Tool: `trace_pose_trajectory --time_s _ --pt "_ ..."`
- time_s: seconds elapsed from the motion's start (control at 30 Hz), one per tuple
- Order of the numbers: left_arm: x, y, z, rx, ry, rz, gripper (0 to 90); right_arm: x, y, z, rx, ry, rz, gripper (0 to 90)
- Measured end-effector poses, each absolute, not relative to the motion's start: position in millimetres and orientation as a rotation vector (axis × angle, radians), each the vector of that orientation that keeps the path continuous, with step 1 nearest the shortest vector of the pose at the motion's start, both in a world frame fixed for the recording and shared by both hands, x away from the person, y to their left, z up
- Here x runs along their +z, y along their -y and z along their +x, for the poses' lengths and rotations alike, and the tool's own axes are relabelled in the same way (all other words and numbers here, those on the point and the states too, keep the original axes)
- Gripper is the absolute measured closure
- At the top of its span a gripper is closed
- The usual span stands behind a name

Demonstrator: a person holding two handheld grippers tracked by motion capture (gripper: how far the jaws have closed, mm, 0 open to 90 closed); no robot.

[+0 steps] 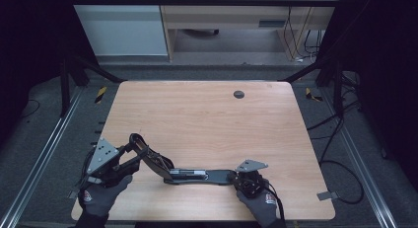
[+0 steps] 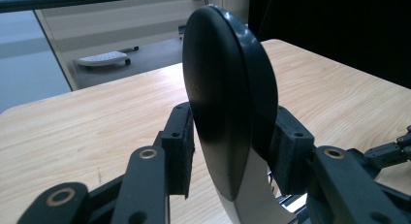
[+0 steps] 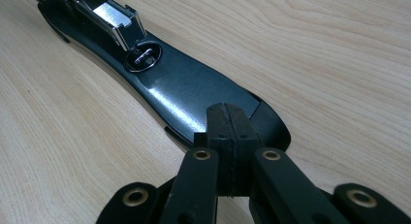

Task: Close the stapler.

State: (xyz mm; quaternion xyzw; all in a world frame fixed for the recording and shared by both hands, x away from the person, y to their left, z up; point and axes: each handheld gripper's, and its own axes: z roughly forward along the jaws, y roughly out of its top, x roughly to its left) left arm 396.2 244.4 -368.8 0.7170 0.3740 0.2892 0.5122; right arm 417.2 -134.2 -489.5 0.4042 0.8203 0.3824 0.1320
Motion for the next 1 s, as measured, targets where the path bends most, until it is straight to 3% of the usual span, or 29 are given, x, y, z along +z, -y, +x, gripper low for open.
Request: trace_pose_trajectory --time_s 1.0 --pt "-362.7 -210.8 397.0 0.755 -0.816 1.779 57.9 -490.5 134.9 417.8 1.124 -2.375 1.168 90.0"
